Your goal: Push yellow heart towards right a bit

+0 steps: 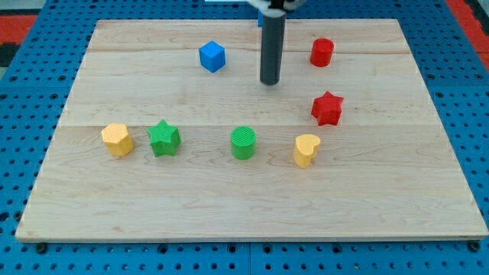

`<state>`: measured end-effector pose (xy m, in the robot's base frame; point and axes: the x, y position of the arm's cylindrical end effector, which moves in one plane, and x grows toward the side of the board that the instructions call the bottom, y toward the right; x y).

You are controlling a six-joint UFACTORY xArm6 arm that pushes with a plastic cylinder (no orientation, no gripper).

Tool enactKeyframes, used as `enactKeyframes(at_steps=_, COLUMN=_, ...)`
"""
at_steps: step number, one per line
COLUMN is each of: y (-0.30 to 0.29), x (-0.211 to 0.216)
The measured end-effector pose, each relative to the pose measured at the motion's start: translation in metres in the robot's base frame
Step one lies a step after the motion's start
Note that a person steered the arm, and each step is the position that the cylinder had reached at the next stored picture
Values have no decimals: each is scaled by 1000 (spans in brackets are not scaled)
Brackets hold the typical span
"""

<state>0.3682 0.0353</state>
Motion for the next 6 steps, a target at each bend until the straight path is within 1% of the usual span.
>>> enactKeyframes(at_steps=1, y=23, x=51)
enactKeyframes(at_steps=3, y=33, x=157)
enactKeyframes(at_steps=4, y=48, x=161)
enactKeyframes(at_steps=5, y=47, x=176)
enactKeyframes(at_steps=6, y=64, x=183)
